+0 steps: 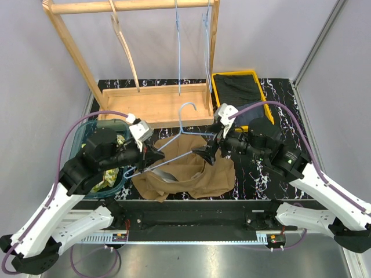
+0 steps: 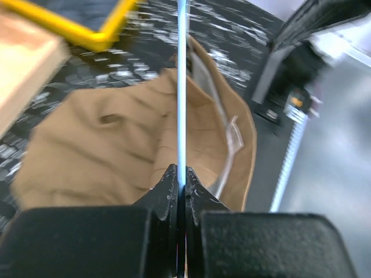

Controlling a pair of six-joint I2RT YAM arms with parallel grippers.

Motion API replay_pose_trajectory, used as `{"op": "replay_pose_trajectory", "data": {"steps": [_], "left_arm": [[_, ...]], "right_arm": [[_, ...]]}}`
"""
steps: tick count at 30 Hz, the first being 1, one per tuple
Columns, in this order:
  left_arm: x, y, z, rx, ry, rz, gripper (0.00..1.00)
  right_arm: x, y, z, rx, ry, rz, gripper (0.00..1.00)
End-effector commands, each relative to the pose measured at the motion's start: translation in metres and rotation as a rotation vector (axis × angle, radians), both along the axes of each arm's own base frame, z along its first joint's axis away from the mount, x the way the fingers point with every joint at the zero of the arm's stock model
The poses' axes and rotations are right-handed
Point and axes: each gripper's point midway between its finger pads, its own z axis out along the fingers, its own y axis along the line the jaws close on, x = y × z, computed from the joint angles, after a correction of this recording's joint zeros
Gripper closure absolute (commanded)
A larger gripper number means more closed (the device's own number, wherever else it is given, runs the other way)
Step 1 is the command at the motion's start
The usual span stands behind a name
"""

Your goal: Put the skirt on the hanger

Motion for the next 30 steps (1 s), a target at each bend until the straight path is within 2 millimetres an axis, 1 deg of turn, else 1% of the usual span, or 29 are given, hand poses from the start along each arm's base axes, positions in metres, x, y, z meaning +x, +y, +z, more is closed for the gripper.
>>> {"op": "replay_pose_trajectory", "data": {"steps": [1, 2, 3, 5, 6, 7, 8, 9, 11, 12, 13, 14, 15, 16, 17, 18, 19, 20, 21, 22, 23, 24, 25, 26, 27, 28, 29, 30], "left_arm": [[0.032, 0.031, 0.015, -0.026, -0.051, 0.300, 1.00], [0.037, 0.039, 0.012, -0.006, -0.051, 0.350, 1.00], [0.035, 0.044, 0.007, 0.024, -0.039, 0.366, 1.00], [0.037, 0.057, 0.012, 0.042, -0.061, 0.419, 1.00], [0.034, 0.062, 0.010, 0.064, -0.059, 0.428, 1.00], [0.034, 0.067, 0.019, 0.055, -0.073, 0.448, 1.00], [0.033, 0.074, 0.020, 0.065, -0.075, 0.472, 1.00], [0.032, 0.080, 0.031, 0.054, -0.099, 0.493, 1.00], [0.033, 0.093, 0.037, 0.063, -0.110, 0.553, 1.00], [0.034, 0.097, 0.047, 0.051, -0.123, 0.579, 1.00], [0.036, 0.102, 0.051, 0.046, -0.128, 0.610, 1.00], [0.043, 0.111, 0.054, 0.060, -0.133, 0.676, 1.00], [0.045, 0.116, 0.064, 0.036, -0.141, 0.713, 1.00], [0.049, 0.118, 0.068, 0.031, -0.144, 0.743, 1.00], [0.060, 0.119, 0.071, 0.041, -0.148, 0.789, 1.00], [0.064, 0.121, 0.080, 0.025, -0.155, 0.817, 1.00], [0.069, 0.120, 0.085, 0.025, -0.159, 0.835, 1.00], [0.080, 0.115, 0.090, 0.022, -0.166, 0.850, 1.00], [0.084, 0.112, 0.103, -0.003, -0.182, 0.853, 1.00], [0.093, 0.105, 0.107, -0.001, -0.186, 0.854, 1.00], [0.098, 0.101, 0.119, -0.033, -0.206, 0.850, 1.00], [0.099, 0.100, 0.139, -0.070, -0.236, 0.849, 1.00], [0.107, 0.092, 0.143, -0.065, -0.240, 0.843, 1.00], [0.111, 0.089, 0.155, -0.090, -0.258, 0.840, 1.00], [0.109, 0.090, 0.177, -0.130, -0.285, 0.839, 1.00], [0.117, 0.081, 0.180, -0.124, -0.288, 0.825, 1.00], [0.120, 0.079, 0.189, -0.137, -0.299, 0.824, 1.00], [0.119, 0.081, 0.208, -0.173, -0.324, 0.833, 1.00]], "right_arm": [[0.045, -0.026, 0.017, 0.091, -0.054, -0.310, 0.00], [0.049, -0.031, 0.018, 0.101, -0.057, -0.347, 0.00], [0.055, -0.039, 0.019, 0.109, -0.055, -0.411, 0.00], [0.060, -0.048, 0.018, 0.110, -0.060, -0.463, 0.00], [0.060, -0.051, 0.017, 0.111, -0.062, -0.474, 0.00], [0.060, -0.052, 0.014, 0.105, -0.060, -0.479, 0.00], [0.060, -0.054, 0.014, 0.105, -0.060, -0.483, 0.00], [0.058, -0.053, 0.010, 0.118, -0.034, -0.487, 0.00], [0.057, -0.055, 0.008, 0.123, -0.025, -0.486, 0.00], [0.056, -0.055, 0.004, 0.123, -0.017, -0.487, 0.01], [0.056, -0.054, 0.002, 0.123, -0.011, -0.486, 0.00], [0.056, -0.054, 0.000, 0.122, -0.005, -0.487, 0.00], [0.055, -0.054, -0.002, 0.122, 0.005, -0.487, 0.00], [0.055, -0.054, -0.003, 0.122, 0.008, -0.487, 0.00], [0.055, -0.054, -0.003, 0.124, 0.010, -0.489, 0.00], [0.055, -0.054, -0.005, 0.124, 0.015, -0.490, 0.00], [0.055, -0.054, -0.004, 0.126, 0.016, -0.490, 0.00], [0.055, -0.054, -0.005, 0.128, 0.020, -0.493, 0.00], [0.056, -0.054, -0.007, 0.122, 0.022, -0.497, 0.00], [0.056, -0.055, -0.007, 0.123, 0.022, -0.500, 0.00], [0.056, -0.055, -0.008, 0.125, 0.027, -0.505, 0.00], [0.056, -0.056, -0.008, 0.127, 0.029, -0.509, 0.00], [0.056, -0.057, -0.008, 0.129, 0.030, -0.509, 0.00], [0.055, -0.058, -0.009, 0.133, 0.032, -0.510, 0.00], [0.055, -0.058, -0.010, 0.132, 0.035, -0.512, 0.00], [0.055, -0.059, -0.011, 0.133, 0.035, -0.516, 0.00], [0.055, -0.060, -0.012, 0.132, 0.036, -0.522, 0.00], [0.055, -0.061, -0.013, 0.132, 0.036, -0.524, 0.00]]}}
